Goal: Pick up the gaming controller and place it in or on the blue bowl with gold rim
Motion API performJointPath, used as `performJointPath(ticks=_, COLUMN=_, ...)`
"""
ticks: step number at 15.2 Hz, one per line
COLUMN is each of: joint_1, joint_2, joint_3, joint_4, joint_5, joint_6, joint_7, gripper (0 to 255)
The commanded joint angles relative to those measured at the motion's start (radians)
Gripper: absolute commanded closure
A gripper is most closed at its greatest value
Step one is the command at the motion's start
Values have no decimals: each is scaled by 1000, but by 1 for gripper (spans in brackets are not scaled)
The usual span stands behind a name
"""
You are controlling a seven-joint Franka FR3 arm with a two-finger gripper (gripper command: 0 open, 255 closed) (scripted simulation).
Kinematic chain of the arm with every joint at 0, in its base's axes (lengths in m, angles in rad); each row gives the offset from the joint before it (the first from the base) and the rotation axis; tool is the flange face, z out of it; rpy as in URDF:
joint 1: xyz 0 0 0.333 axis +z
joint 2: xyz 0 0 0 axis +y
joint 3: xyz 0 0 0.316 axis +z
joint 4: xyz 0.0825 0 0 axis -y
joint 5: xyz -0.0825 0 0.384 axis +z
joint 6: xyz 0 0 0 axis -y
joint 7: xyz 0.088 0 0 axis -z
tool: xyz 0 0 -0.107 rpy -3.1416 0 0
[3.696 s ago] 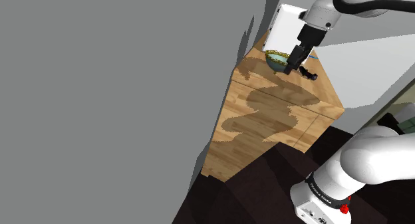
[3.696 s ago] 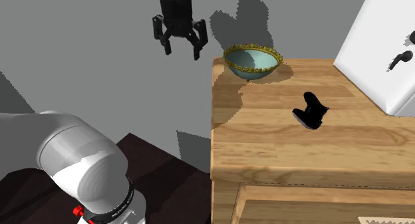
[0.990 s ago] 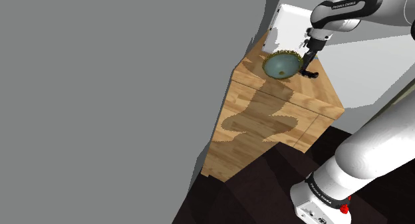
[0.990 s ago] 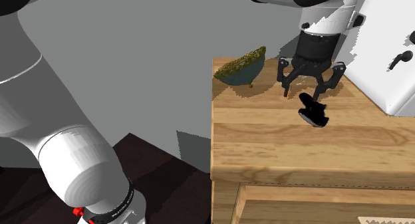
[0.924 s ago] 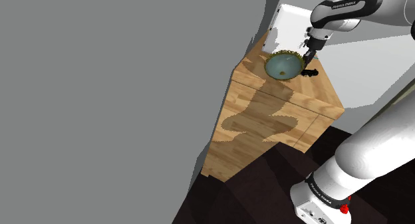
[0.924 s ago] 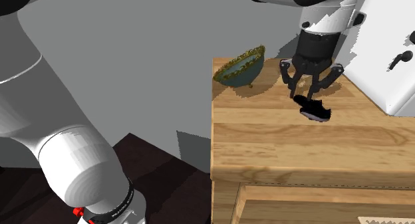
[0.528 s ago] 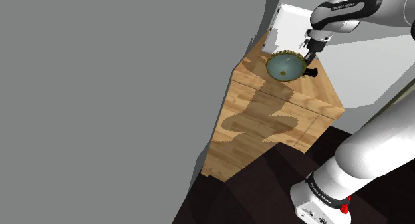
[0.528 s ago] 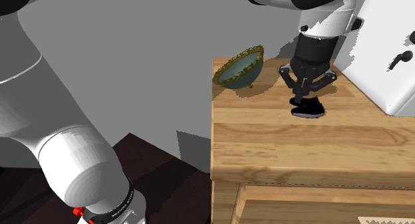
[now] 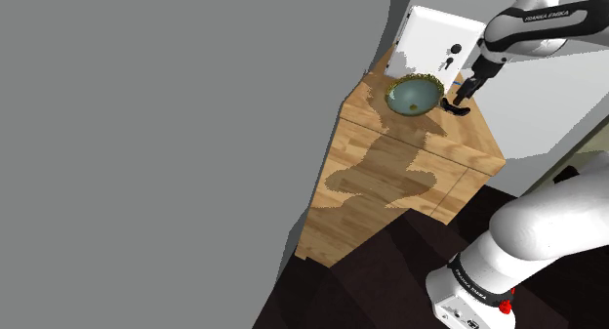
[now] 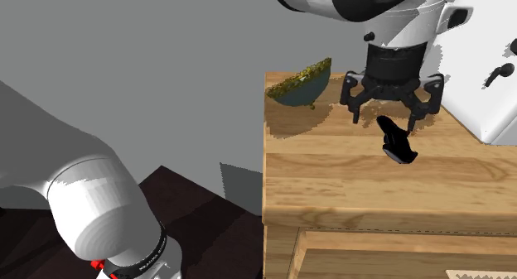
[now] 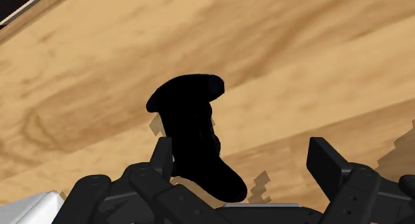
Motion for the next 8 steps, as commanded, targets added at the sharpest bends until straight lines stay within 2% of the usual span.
performJointPath(ticks=1, joint_1=-40, joint_2=-117, joint_3=11, joint_4=-103, joint_5=-57, joint_6=91, joint_7=58, gripper=0)
performJointPath(ticks=8, joint_1=-37, joint_2=-60, joint_3=-17, joint_4=-145, joint_5=-47, joint_6=190, joint_7=48, gripper=0)
